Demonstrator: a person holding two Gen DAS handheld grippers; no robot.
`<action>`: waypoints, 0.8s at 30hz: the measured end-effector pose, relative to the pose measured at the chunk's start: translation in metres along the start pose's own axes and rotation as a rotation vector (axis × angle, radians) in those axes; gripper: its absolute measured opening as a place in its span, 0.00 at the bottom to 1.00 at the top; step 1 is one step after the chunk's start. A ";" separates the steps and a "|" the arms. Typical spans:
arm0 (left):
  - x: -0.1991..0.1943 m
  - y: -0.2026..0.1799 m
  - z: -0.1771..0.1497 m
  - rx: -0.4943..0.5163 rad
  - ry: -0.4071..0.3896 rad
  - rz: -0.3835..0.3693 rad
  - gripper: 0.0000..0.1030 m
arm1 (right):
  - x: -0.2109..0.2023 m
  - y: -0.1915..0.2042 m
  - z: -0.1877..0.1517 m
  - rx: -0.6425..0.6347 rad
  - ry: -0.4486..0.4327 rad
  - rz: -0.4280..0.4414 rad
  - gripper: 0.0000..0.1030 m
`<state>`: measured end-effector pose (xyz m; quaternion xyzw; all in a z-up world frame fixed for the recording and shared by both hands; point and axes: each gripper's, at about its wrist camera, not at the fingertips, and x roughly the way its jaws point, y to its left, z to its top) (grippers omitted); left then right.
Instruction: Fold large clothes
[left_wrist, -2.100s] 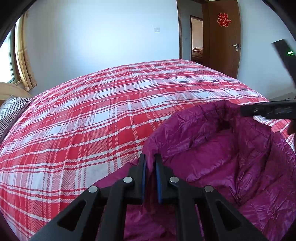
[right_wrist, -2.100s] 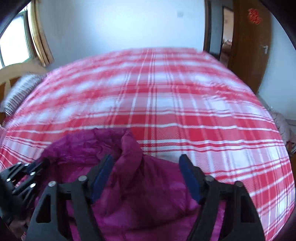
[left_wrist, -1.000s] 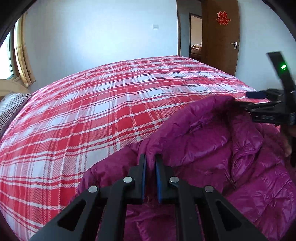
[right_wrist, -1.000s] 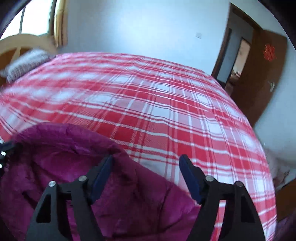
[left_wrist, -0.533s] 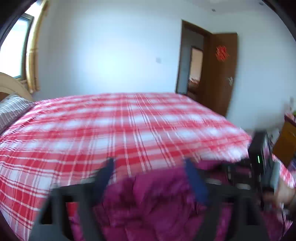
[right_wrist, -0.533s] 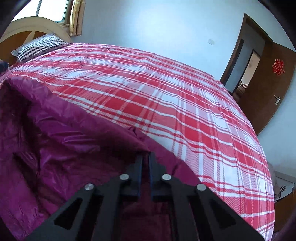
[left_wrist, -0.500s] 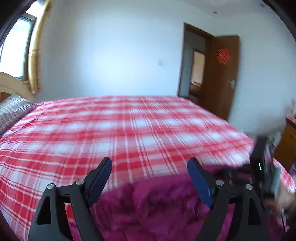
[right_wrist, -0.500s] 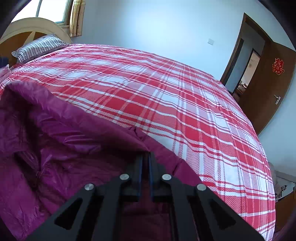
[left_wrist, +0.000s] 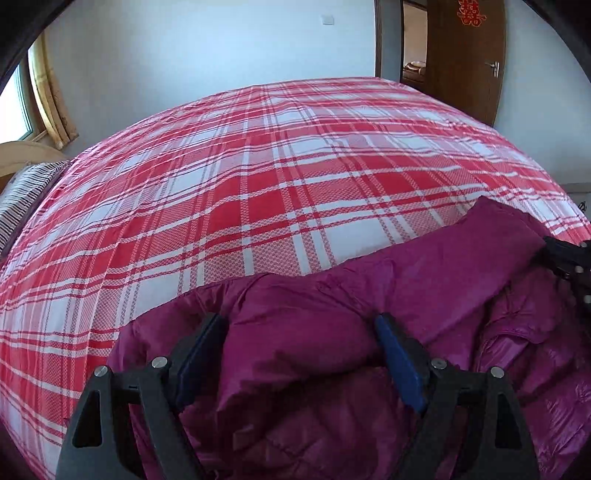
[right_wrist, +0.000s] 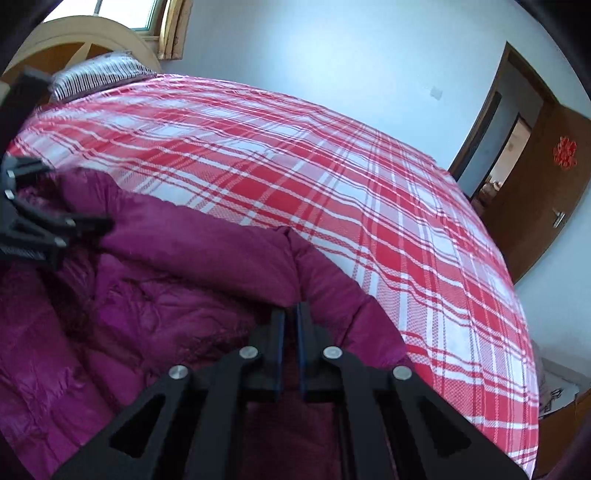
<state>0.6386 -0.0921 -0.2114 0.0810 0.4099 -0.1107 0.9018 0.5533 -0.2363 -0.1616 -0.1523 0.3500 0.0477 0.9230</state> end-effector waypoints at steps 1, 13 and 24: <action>0.001 0.001 0.000 -0.005 0.000 -0.002 0.82 | -0.006 -0.003 0.001 0.031 0.001 0.013 0.07; 0.002 -0.005 -0.006 0.013 -0.028 0.036 0.82 | 0.013 0.004 0.045 0.376 0.023 0.128 0.41; 0.006 -0.008 -0.008 0.019 -0.039 0.060 0.83 | 0.042 0.010 0.019 0.355 0.064 0.089 0.39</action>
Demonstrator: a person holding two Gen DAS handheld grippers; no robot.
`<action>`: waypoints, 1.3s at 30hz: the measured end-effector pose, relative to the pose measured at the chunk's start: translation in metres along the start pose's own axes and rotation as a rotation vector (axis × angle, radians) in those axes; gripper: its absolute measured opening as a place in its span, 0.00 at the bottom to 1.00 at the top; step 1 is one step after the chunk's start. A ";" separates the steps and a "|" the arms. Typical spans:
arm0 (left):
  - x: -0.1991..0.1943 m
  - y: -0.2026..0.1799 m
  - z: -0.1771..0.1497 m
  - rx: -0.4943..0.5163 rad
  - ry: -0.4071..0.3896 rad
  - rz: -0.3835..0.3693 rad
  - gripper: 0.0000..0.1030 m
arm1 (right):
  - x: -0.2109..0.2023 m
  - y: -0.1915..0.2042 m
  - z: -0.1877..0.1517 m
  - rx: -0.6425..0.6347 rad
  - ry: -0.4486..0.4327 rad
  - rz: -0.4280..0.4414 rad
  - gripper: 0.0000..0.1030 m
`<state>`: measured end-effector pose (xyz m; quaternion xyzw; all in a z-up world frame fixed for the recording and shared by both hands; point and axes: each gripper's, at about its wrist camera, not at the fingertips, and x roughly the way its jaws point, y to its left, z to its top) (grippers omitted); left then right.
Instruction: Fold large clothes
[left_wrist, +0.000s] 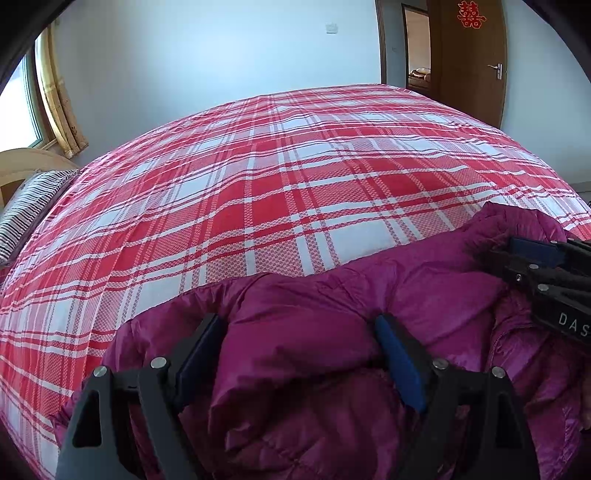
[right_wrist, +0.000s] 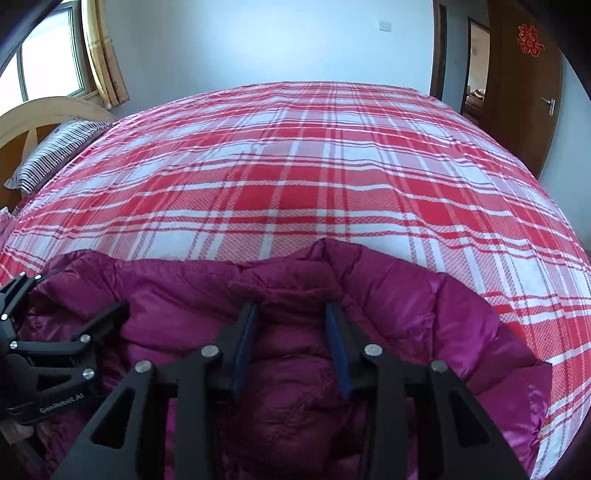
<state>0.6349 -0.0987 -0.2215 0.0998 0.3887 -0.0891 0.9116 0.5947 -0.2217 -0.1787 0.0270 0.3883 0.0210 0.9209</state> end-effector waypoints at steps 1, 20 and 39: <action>0.000 0.000 0.000 0.001 0.001 0.000 0.83 | 0.000 0.001 0.000 -0.001 -0.001 -0.001 0.39; 0.011 -0.002 0.001 0.001 0.040 0.044 0.94 | 0.008 0.014 -0.001 -0.074 0.019 -0.083 0.39; 0.015 0.001 0.002 -0.014 0.056 0.041 0.98 | 0.008 0.013 -0.001 -0.060 0.014 -0.067 0.39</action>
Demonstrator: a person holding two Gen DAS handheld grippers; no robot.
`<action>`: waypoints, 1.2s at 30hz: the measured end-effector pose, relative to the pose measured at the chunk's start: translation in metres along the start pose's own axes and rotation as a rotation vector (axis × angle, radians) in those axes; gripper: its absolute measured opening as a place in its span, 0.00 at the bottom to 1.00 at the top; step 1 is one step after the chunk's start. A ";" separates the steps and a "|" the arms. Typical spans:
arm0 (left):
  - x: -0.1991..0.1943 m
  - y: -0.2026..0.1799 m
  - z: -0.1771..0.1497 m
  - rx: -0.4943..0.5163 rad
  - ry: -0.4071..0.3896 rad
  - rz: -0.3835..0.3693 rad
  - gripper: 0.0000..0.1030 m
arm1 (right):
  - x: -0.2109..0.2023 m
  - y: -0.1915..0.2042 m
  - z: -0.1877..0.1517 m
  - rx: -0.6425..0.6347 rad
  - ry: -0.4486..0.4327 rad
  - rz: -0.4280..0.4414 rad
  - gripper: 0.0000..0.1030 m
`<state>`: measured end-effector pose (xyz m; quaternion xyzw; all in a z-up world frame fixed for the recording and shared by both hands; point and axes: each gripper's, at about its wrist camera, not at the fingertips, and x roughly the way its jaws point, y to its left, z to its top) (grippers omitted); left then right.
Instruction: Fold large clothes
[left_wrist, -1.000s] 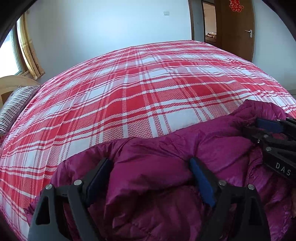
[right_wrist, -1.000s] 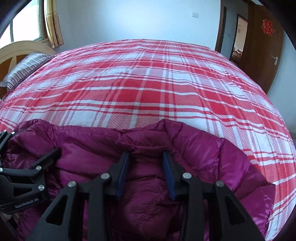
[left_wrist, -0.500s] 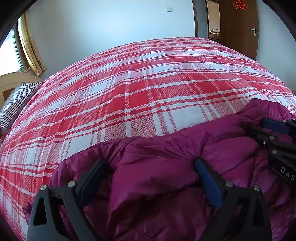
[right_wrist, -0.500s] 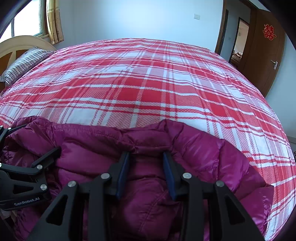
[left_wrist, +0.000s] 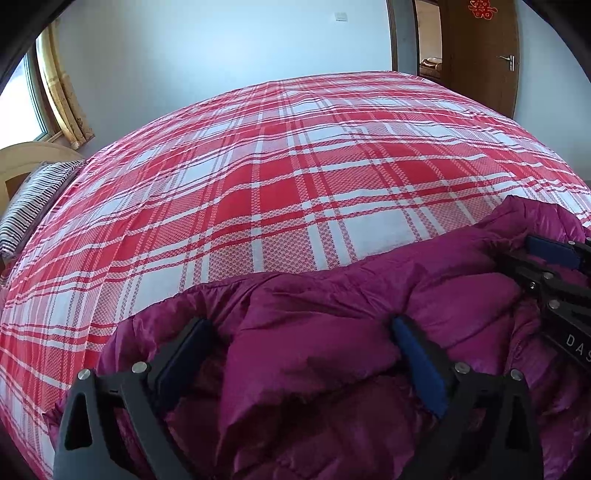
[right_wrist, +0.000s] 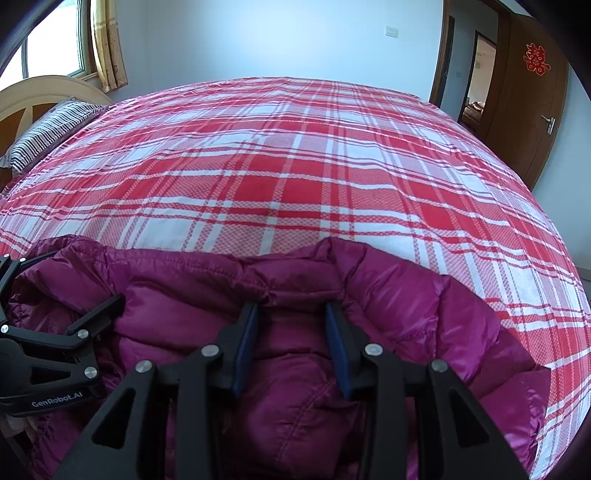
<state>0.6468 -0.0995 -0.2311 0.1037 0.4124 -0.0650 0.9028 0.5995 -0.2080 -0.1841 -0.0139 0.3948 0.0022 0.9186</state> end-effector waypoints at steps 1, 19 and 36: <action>0.000 0.000 0.000 -0.001 0.001 -0.001 0.98 | 0.000 0.000 0.000 -0.002 0.001 -0.002 0.39; -0.156 0.056 -0.055 -0.113 -0.147 -0.132 0.99 | -0.109 -0.055 -0.036 0.091 -0.019 0.085 0.75; -0.313 0.058 -0.369 -0.172 -0.022 -0.297 0.99 | -0.294 -0.126 -0.340 0.338 0.136 0.109 0.79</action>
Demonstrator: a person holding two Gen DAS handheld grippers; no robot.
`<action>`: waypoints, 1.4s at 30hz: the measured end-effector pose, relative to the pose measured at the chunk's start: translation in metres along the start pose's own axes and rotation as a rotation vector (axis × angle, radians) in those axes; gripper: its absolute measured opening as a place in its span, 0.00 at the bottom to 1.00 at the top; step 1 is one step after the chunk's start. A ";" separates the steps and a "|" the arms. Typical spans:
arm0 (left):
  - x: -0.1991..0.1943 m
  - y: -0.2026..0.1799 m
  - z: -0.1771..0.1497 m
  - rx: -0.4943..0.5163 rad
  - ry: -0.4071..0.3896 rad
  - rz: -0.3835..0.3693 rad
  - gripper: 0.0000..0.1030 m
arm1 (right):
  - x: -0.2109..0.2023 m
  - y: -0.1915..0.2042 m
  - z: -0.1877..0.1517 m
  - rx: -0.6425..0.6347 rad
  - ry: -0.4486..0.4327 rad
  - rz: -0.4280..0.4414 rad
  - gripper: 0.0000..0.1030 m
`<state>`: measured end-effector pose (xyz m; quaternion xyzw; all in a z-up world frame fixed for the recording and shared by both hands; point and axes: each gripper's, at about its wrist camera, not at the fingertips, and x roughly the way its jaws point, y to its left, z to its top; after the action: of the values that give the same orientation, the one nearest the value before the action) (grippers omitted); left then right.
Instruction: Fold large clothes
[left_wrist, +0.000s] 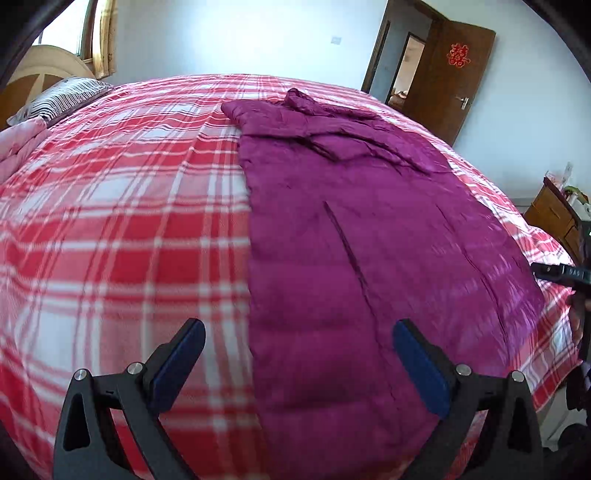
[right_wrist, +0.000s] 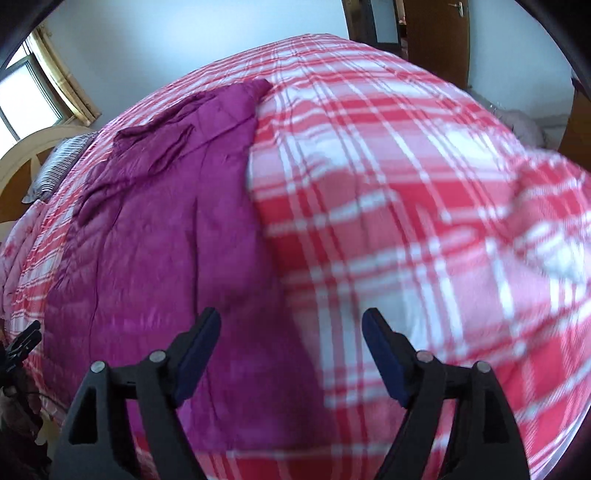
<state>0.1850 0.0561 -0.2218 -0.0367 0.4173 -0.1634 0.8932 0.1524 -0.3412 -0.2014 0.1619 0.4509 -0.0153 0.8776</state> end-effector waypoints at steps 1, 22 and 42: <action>0.004 -0.002 -0.003 -0.004 0.019 -0.010 0.99 | 0.002 -0.002 -0.008 0.007 0.004 0.015 0.79; -0.059 -0.027 -0.011 0.089 -0.093 -0.071 0.07 | -0.030 0.029 -0.049 -0.042 -0.143 0.157 0.08; -0.158 -0.022 0.084 0.196 -0.237 -0.181 0.07 | -0.173 0.055 0.004 -0.087 -0.483 0.337 0.07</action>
<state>0.1479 0.0803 -0.0465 -0.0058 0.2863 -0.2775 0.9170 0.0631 -0.3105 -0.0465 0.1881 0.1959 0.1118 0.9559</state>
